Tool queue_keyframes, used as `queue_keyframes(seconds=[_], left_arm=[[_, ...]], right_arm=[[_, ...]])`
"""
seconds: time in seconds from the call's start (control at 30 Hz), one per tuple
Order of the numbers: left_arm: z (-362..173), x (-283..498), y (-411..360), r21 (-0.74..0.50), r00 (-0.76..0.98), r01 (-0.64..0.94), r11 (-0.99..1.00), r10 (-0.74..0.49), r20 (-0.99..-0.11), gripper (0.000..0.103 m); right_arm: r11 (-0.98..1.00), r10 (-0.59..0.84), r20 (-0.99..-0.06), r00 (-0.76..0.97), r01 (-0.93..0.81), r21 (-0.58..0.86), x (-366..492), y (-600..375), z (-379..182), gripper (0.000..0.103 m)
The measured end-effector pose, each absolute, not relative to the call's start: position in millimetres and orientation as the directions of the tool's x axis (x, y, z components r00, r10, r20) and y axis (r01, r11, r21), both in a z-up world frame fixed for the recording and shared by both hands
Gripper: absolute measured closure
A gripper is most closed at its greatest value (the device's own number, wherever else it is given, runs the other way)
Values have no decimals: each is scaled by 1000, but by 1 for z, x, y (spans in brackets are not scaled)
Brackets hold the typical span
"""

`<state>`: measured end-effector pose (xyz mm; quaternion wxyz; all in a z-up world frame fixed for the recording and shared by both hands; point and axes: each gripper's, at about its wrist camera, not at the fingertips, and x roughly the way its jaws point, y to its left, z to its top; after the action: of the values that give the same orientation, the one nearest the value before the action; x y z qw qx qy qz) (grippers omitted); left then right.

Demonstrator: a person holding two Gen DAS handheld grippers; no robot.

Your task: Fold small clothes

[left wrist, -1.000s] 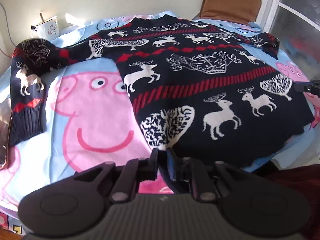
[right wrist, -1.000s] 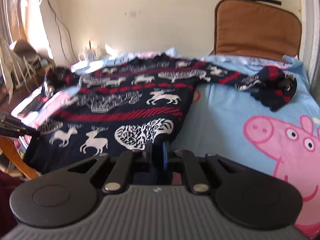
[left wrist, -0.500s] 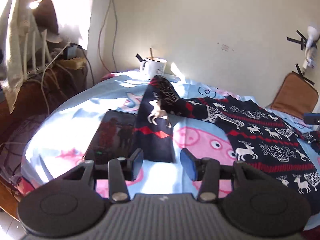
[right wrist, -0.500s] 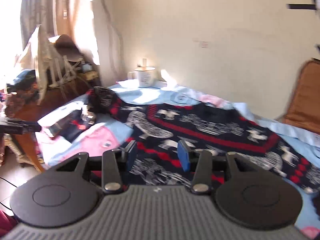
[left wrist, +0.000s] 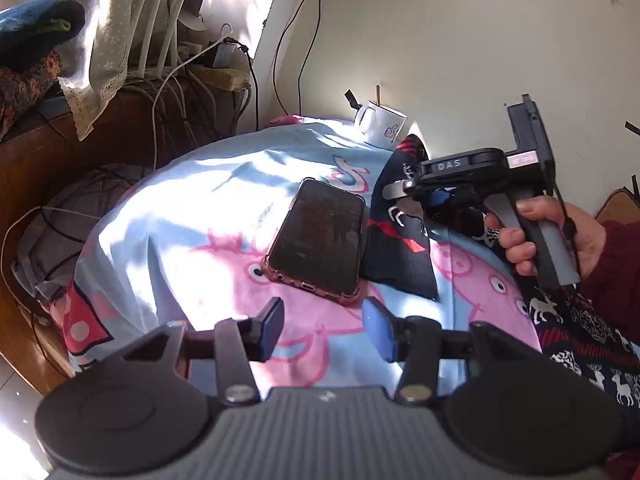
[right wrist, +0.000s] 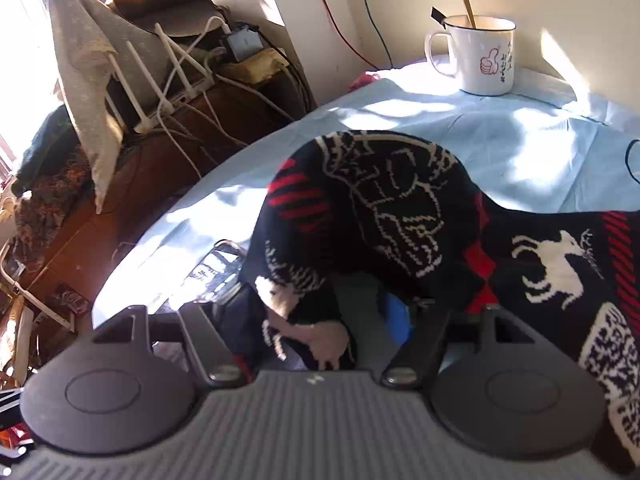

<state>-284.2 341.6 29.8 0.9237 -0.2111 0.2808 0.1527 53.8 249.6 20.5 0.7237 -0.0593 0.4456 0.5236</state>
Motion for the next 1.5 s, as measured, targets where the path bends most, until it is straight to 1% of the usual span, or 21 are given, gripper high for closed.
queue_keyframes(seconds=[0.03, 0.2, 0.37, 0.5, 0.6, 0.7, 0.73, 0.8, 0.83, 0.93, 1.03, 1.13, 1.2, 1.23, 1.27, 1.3, 1.33, 1.37, 1.4, 1.43, 1.5], left_arm=[[30, -282, 340, -301, 798, -394, 869, 161, -580, 59], [27, -259, 323, -334, 823, -321, 886, 87, -561, 54], [28, -209, 283, -372, 834, -167, 913, -71, -547, 52], [37, -170, 236, -367, 820, -16, 930, -198, -538, 46], [45, -144, 203, -322, 800, 68, 944, -245, -548, 45], [56, -117, 184, -263, 795, 99, 960, -235, -559, 44], [60, -108, 183, -254, 795, 102, 962, -232, -560, 42], [68, -87, 181, -246, 798, 96, 965, -222, -560, 38], [72, -71, 183, -241, 800, 82, 967, -208, -562, 36], [77, -19, 184, -224, 794, 41, 974, -168, -585, 35], [71, 37, 179, -188, 771, 15, 982, -131, -623, 35], [57, 95, 171, -141, 739, 11, 990, -103, -666, 35], [44, 122, 163, -115, 722, 15, 993, -90, -686, 39], [39, 130, 159, -105, 716, 19, 994, -88, -693, 47], [32, 138, 154, -91, 704, 24, 996, -82, -706, 71], [26, 144, 151, -74, 693, 21, 997, -67, -718, 85], [21, 148, 148, -60, 688, 13, 998, -53, -723, 90], [20, 147, 150, -70, 703, 6, 997, -55, -709, 91], [21, 144, 155, -96, 719, -3, 995, -64, -692, 91], [22, 141, 161, -122, 733, -18, 992, -70, -677, 92], [26, 132, 184, -196, 769, -93, 976, -55, -637, 92]], right_arm=[[440, 713, -701, 32, -798, 412, 57, 247, 23, 88], [385, 815, -569, 110, -836, 390, 77, 193, 99, 88], [513, 814, -487, 315, -784, 350, 124, 83, 162, 88], [628, 765, -474, 435, -667, 400, 158, -12, 168, 88], [654, 755, -490, 436, -557, 512, 185, -76, 141, 88], [674, 738, -519, 432, -428, 602, 199, -126, 102, 78], [677, 733, -531, 425, -383, 628, 204, -140, 90, 59], [708, 690, -557, 461, -273, 651, 202, -167, 68, 38], [726, 669, -564, 483, -266, 634, 199, -177, 64, 38], [788, 598, -589, 543, -264, 556, 184, -197, 62, 38], [775, 631, -556, 540, -429, 463, 160, -197, 70, 38], [746, 640, -585, 498, -582, 322, 133, -164, 67, 38], [723, 636, -625, 452, -633, 278, 125, -140, 54, 37], [719, 621, -649, 439, -649, 249, 122, -130, 45, 36], [712, 598, -677, 428, -672, 204, 121, -116, 33, 36], [701, 578, -699, 420, -695, 162, 120, -106, 23, 36], [691, 555, -722, 413, -713, 123, 120, -99, 14, 39], [685, 533, -719, 446, -726, 57, 117, -95, 9, 45], [670, 524, -712, 467, -742, 7, 114, -93, 10, 67], [664, 519, -711, 474, -747, -14, 114, -93, 15, 91], [701, 544, -644, 537, -713, -2, 122, -112, 38, 92]])
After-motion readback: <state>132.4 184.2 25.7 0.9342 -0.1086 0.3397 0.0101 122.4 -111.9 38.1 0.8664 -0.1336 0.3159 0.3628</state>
